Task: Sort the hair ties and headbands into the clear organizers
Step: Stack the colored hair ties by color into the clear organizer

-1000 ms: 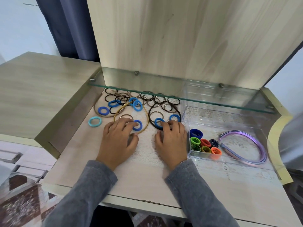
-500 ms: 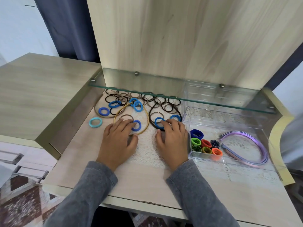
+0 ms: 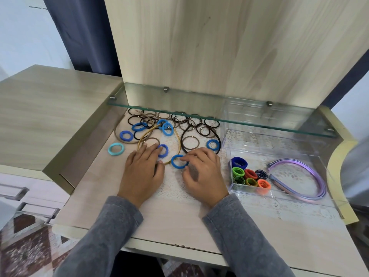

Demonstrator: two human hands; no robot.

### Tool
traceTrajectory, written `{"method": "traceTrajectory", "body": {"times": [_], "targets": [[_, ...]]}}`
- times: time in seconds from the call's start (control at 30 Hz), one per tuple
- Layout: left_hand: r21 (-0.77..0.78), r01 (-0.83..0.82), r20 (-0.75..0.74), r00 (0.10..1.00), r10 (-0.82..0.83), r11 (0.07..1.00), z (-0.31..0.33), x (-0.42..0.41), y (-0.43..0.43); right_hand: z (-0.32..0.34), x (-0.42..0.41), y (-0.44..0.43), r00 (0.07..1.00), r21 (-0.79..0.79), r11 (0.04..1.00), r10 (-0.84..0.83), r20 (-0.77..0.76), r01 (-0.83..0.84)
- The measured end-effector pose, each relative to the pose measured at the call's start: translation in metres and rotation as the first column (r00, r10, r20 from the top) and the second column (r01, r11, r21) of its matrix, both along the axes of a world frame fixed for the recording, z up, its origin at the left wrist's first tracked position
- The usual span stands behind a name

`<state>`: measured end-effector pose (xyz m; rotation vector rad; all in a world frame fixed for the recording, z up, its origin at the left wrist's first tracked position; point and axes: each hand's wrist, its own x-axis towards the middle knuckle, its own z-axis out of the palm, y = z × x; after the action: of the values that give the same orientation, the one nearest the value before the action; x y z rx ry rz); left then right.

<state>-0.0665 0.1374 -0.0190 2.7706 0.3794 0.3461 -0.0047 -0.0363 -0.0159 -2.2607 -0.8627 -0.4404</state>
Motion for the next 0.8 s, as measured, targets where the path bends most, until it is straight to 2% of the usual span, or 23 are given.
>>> {"method": "traceTrajectory", "body": {"times": [0.2, 0.3, 0.4, 0.53, 0.67, 0.8], "targets": [[0.007, 0.005, -0.006, 1.0, -0.005, 1.0, 0.0, 0.001, 0.001, 0.0, -0.001, 0.0, 0.996, -0.06, 0.994, 0.089, 0.014, -0.088], [0.002, 0.003, 0.003, 1.0, -0.003, 1.0, 0.0, 0.001, 0.001, 0.001, 0.0, 0.001, 0.998, -0.036, 0.997, 0.066, 0.01, -0.066], [-0.006, 0.003, -0.016, 1.0, -0.003, 1.0, 0.0, 0.0, 0.001, 0.004, 0.003, 0.003, 0.996, -0.071, 0.993, -0.093, 0.013, 0.093], [-0.01, -0.001, -0.022, 1.0, 0.001, 1.0, 0.001, 0.0, 0.0, 0.007, 0.008, 0.01, 0.929, -0.214, 0.907, -0.37, 0.003, 0.362], [-0.031, -0.007, -0.013, 1.0, 0.007, 0.999, 0.003, 0.0, -0.001, 0.009, 0.016, 0.014, 0.875, -0.314, 0.831, -0.485, -0.003, 0.459], [-0.048, -0.015, -0.015, 1.0, 0.015, 0.999, 0.004, 0.0, -0.001, 0.01, 0.024, 0.018, 0.853, -0.321, 0.802, -0.52, 0.042, 0.504]]}}
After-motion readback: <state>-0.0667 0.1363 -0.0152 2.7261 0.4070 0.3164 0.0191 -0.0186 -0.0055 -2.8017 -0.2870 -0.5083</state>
